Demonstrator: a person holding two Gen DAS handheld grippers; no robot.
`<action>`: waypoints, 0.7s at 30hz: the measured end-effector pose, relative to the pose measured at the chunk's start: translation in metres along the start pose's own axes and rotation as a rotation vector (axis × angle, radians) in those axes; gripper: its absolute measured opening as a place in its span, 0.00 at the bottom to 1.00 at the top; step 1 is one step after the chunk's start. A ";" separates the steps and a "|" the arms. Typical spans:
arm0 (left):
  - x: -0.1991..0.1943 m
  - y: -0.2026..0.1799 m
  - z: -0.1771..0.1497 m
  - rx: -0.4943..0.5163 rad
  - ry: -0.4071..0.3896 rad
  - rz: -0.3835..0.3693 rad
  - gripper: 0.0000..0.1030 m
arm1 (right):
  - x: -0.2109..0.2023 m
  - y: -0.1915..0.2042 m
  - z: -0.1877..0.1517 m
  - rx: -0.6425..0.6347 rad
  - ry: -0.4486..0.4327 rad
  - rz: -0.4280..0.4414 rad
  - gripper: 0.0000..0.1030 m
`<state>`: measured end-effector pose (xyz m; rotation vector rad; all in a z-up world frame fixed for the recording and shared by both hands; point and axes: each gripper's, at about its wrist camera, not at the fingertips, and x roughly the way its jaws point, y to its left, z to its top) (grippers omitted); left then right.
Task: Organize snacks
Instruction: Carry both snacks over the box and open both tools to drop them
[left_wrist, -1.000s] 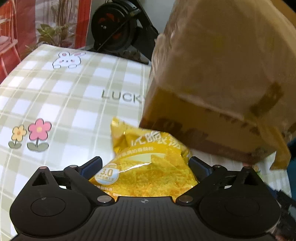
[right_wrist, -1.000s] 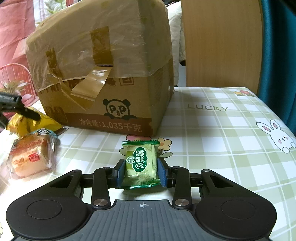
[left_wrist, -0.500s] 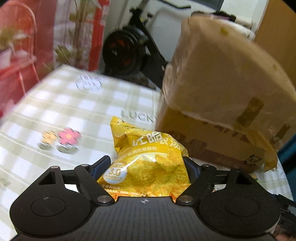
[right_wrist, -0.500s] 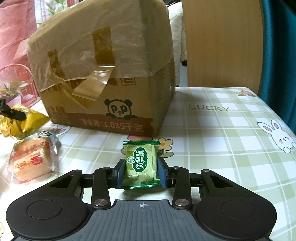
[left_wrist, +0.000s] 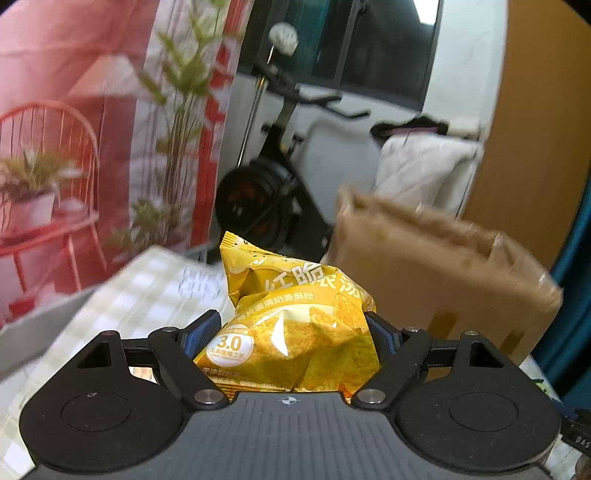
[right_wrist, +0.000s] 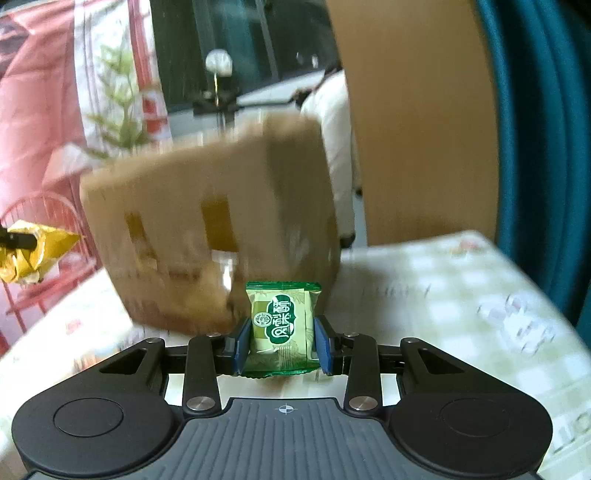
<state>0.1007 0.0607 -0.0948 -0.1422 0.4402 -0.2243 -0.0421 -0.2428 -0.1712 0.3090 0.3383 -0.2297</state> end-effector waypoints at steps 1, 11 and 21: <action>-0.002 -0.004 0.006 0.005 -0.018 -0.007 0.82 | -0.005 0.000 0.007 -0.002 -0.023 -0.002 0.32; 0.016 -0.070 0.076 0.107 -0.142 -0.103 0.82 | -0.010 0.016 0.119 -0.073 -0.211 0.013 0.32; 0.114 -0.133 0.099 0.153 -0.010 -0.099 0.82 | 0.092 0.053 0.184 -0.134 -0.059 -0.003 0.32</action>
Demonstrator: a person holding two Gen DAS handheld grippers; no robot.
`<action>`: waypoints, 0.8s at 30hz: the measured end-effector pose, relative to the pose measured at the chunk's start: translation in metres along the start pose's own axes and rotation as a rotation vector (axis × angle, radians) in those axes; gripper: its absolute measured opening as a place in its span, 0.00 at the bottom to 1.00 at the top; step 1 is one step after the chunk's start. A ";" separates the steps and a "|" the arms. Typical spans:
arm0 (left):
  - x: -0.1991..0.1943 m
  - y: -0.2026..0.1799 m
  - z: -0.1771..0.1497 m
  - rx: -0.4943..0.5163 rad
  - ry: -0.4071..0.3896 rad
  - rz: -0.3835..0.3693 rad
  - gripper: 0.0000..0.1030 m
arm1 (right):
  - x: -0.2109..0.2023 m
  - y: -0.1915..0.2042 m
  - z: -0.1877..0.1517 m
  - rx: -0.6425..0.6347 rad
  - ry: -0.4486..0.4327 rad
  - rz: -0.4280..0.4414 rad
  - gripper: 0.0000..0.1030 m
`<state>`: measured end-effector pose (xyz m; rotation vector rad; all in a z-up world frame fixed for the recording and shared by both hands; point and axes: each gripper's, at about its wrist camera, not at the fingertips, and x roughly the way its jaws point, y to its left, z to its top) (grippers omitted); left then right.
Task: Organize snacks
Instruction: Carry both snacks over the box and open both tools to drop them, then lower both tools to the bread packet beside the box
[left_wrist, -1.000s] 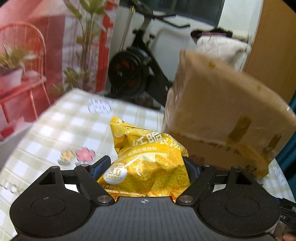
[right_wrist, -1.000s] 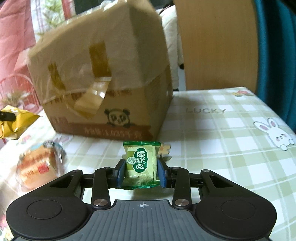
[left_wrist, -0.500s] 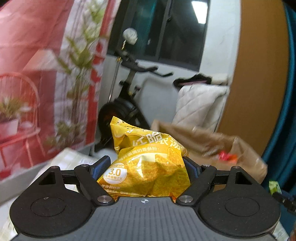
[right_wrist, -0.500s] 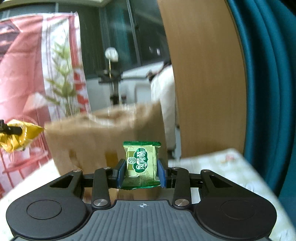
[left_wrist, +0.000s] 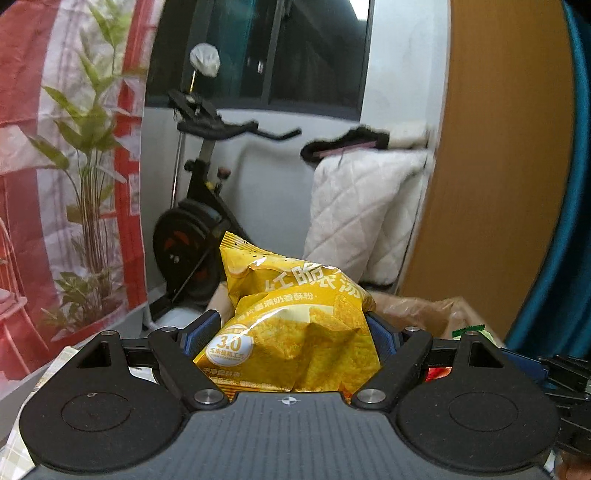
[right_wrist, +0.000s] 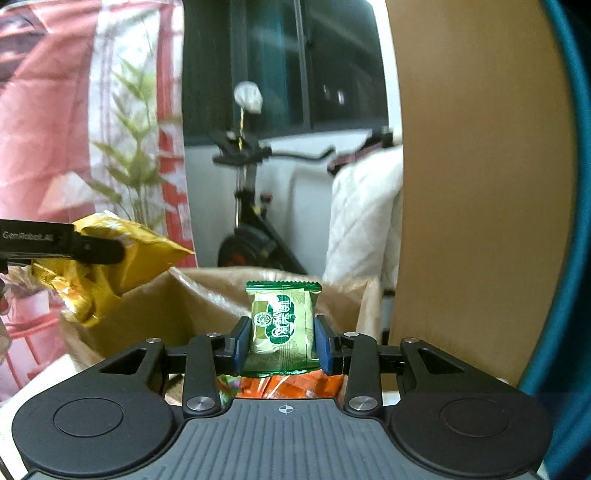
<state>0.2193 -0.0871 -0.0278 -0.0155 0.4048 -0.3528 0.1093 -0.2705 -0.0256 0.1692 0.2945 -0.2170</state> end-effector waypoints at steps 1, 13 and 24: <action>0.008 -0.002 -0.001 0.003 0.013 0.002 0.82 | 0.008 0.004 -0.004 0.004 0.013 -0.004 0.32; 0.018 0.016 -0.018 -0.013 0.106 -0.100 0.86 | 0.018 0.010 -0.024 0.020 0.067 -0.027 0.52; -0.051 0.028 -0.028 0.045 0.065 -0.077 0.85 | -0.036 0.018 -0.038 0.057 0.003 0.007 0.58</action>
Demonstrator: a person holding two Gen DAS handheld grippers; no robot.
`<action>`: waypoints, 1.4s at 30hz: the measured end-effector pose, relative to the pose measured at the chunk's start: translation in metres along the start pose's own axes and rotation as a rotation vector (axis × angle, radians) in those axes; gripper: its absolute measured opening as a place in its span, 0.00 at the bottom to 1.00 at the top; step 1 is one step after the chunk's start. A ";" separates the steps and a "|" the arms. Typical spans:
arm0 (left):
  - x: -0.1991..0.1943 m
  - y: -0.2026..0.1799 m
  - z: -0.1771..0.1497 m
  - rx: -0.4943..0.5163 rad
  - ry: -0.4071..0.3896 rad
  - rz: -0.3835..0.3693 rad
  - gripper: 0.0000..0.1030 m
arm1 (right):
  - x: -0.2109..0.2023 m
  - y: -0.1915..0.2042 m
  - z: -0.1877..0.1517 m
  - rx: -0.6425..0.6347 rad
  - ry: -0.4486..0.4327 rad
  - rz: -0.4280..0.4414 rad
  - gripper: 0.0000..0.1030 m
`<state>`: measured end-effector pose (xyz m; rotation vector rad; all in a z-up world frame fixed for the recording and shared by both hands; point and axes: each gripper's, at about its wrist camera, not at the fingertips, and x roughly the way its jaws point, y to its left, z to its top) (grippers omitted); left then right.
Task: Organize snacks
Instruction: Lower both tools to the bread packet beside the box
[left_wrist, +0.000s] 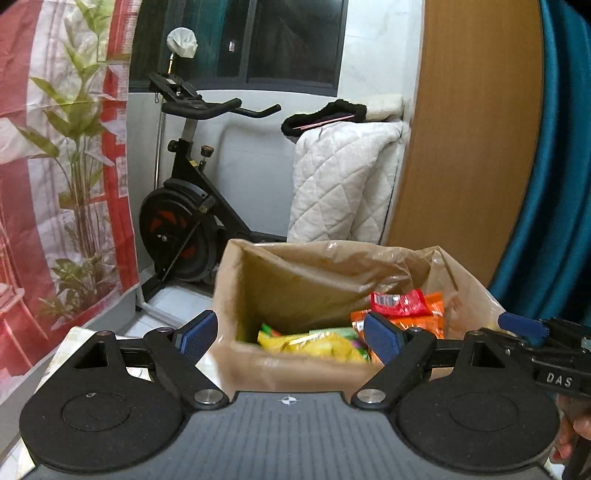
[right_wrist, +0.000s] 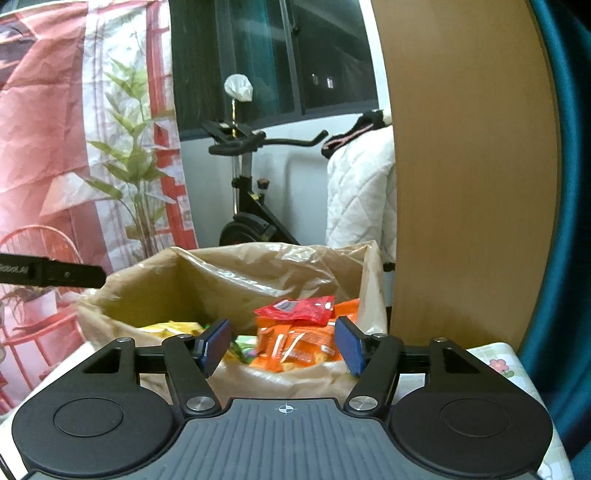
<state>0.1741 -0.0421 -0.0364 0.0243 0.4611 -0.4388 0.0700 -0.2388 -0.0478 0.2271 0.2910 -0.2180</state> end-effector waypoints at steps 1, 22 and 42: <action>-0.007 0.002 -0.002 -0.003 -0.001 -0.001 0.85 | -0.004 0.002 -0.001 0.003 -0.006 0.006 0.58; -0.044 0.038 -0.088 -0.095 0.109 -0.002 0.85 | -0.039 0.035 -0.074 0.024 0.096 0.063 0.59; -0.021 0.043 -0.145 -0.156 0.275 -0.008 0.85 | -0.007 0.060 -0.140 -0.075 0.309 0.120 0.63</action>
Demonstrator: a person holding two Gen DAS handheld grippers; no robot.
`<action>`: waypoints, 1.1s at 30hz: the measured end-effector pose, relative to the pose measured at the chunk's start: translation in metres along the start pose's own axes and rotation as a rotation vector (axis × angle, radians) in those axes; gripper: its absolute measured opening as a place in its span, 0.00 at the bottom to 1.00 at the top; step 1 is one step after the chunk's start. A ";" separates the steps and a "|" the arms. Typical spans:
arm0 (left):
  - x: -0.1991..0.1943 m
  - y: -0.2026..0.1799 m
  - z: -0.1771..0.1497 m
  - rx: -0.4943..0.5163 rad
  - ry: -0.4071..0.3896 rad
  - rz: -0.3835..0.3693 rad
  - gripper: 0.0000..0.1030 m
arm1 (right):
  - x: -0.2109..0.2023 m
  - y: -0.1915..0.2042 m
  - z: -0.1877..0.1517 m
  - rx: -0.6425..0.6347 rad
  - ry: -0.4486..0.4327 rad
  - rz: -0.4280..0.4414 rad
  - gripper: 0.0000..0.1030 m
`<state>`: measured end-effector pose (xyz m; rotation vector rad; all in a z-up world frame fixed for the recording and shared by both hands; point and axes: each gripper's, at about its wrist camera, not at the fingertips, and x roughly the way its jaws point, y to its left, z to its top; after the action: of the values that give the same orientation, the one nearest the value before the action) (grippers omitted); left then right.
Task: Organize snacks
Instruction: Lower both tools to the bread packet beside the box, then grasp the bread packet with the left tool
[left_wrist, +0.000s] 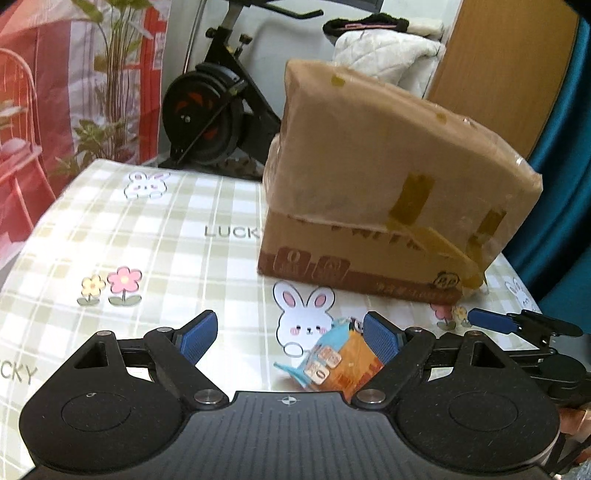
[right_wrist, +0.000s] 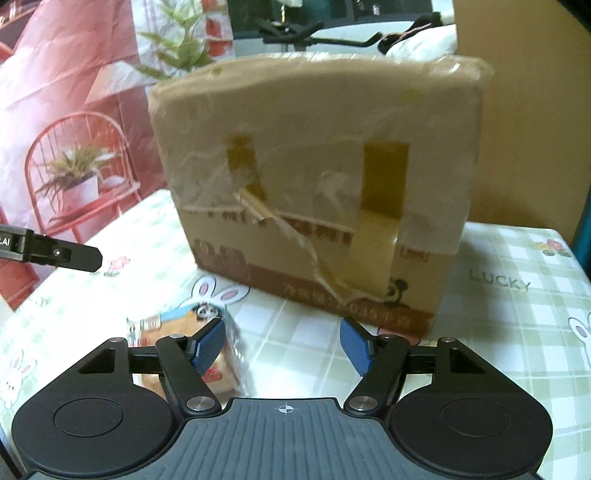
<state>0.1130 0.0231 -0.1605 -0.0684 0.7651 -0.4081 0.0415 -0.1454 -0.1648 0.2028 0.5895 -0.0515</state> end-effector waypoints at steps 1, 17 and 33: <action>0.001 0.000 -0.001 -0.002 0.007 -0.002 0.85 | 0.002 0.001 -0.001 -0.005 0.007 0.005 0.64; 0.031 -0.006 -0.031 -0.041 0.126 -0.085 0.84 | 0.020 0.018 -0.017 -0.121 0.141 0.107 0.67; 0.082 -0.021 -0.034 -0.061 0.167 -0.165 0.70 | 0.046 0.023 -0.015 -0.158 0.193 0.184 0.62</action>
<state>0.1356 -0.0250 -0.2349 -0.1571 0.9405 -0.5523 0.0745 -0.1198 -0.1986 0.1088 0.7617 0.1943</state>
